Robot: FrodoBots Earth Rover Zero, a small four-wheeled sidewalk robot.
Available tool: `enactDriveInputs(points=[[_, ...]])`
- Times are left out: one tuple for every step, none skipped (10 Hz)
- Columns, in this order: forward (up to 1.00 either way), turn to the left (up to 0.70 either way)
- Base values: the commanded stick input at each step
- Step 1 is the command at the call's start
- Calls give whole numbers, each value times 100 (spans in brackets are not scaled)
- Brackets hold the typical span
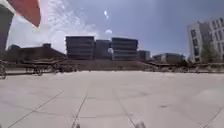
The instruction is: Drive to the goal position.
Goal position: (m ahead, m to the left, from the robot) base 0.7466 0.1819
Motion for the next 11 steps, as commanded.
enactDriveInputs(points=[[45,3],[45,3],[45,3],[45,3],[45,3],[45,3],[45,3],[45,3],[45,3],[45,3],[45,3]])
